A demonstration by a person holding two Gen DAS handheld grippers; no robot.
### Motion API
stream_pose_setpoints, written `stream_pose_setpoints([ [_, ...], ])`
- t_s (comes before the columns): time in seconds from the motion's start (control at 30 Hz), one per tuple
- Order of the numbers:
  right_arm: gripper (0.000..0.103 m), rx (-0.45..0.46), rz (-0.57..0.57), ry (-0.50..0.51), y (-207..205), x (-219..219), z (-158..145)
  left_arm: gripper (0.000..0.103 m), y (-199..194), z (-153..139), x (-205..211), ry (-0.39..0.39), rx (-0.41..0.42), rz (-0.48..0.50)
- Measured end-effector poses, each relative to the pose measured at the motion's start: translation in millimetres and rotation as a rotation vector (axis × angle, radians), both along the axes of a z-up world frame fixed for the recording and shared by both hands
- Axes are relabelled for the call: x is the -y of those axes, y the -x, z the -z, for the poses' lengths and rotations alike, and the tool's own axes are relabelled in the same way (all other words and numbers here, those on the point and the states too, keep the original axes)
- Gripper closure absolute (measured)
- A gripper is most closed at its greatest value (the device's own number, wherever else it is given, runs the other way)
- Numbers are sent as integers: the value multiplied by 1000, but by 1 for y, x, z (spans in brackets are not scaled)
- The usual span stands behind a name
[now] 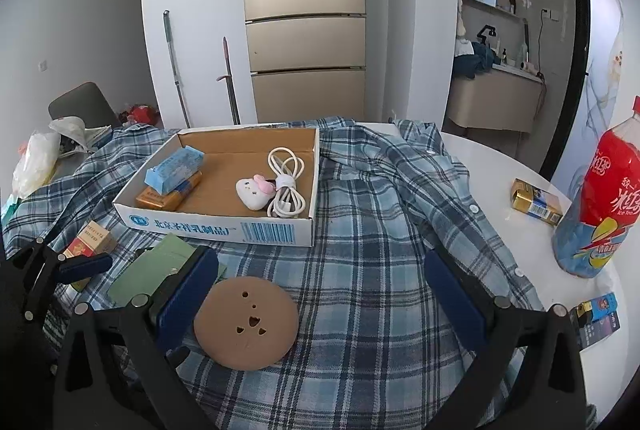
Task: Organize soft objects
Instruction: 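Grasp the green felt pouch with the left gripper and lift it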
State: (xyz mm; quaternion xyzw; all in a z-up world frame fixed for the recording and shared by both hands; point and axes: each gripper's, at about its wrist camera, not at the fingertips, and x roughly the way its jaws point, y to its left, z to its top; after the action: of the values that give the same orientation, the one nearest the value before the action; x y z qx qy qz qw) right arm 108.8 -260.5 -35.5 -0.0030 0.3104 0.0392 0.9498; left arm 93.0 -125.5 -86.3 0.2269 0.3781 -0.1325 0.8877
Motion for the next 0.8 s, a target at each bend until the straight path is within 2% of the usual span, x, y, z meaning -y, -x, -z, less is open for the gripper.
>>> stream_pose_setpoints([
  [0.23,0,-30,-9,14,-5,-3,5,28,-9,6,-2,-2,-51,-17],
  [0.37,0,-33,-13,10,-5,-4,5,29,-8,1,-8,40,-41,-20],
  [0.5,0,-29,-29,-14,-4,-2,5,30,-3,-13,-24,133,11,-41],
  [0.67,0,-35,-40,-52,-5,1,4,30,4,-35,-58,314,88,-106],
  [0.8,0,-90,-151,-52,-11,-13,12,30,10,-49,-77,431,151,-134],
])
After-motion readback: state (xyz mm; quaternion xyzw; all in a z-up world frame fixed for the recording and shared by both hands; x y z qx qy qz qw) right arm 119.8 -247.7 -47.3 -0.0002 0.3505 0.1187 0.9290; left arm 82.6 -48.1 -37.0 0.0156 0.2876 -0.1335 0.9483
